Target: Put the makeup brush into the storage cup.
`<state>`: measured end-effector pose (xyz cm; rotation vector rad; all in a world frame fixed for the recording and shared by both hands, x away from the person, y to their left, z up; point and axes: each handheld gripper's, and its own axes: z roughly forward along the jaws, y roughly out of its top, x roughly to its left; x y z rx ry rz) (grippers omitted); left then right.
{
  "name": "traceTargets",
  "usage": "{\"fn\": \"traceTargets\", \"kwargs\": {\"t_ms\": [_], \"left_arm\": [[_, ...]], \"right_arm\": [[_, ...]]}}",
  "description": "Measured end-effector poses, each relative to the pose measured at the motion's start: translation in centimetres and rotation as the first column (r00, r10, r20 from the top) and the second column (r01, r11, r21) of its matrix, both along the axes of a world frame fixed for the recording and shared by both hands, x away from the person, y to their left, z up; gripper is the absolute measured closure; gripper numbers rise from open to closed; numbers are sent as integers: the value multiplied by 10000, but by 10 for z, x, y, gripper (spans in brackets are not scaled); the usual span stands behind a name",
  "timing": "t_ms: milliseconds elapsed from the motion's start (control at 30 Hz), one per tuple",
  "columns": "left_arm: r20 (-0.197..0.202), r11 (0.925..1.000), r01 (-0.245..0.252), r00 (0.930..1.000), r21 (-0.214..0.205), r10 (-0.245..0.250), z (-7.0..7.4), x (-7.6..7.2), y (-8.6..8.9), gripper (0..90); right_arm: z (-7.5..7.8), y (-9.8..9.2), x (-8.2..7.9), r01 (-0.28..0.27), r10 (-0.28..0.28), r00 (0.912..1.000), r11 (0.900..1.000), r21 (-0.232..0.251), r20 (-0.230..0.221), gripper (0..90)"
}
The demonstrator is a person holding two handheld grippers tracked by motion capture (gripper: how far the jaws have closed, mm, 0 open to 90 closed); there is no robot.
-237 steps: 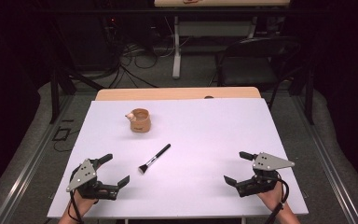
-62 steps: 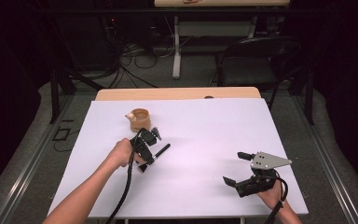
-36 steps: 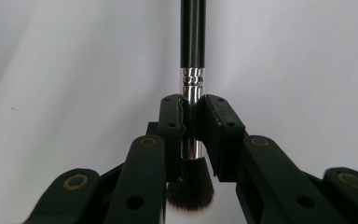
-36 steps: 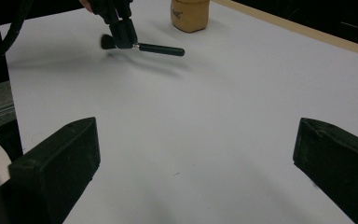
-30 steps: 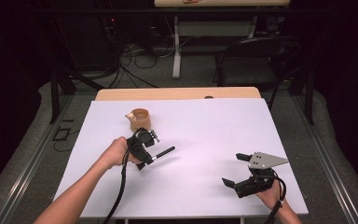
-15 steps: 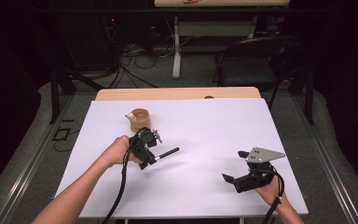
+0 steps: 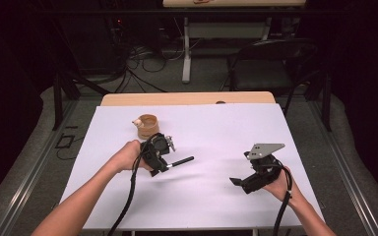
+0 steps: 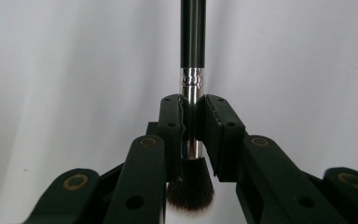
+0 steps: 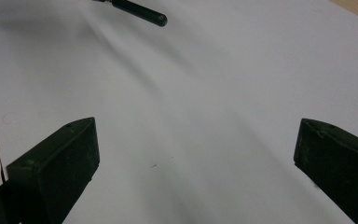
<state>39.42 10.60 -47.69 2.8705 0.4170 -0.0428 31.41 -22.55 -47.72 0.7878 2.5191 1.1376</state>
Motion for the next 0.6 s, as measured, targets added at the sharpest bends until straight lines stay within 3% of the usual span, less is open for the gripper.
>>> {"fn": "traceTargets", "kwargs": {"t_ms": [233,367,600], "left_arm": [[-55,9977,664,9978,143,-663,4,0,-11,771],[-102,9963,847,9964,141,-845,3,2,-16,771],[-84,9925,1190,9929,286,-1188,2,2,-23,771]], "right_arm": [[8,16,14,-916,894,9954,9935,-675,-352,0],[14,29,22,-1524,1453,9876,9785,-1388,-598,0],[21,45,39,-2319,2176,9718,9512,-2035,-906,0]]}}
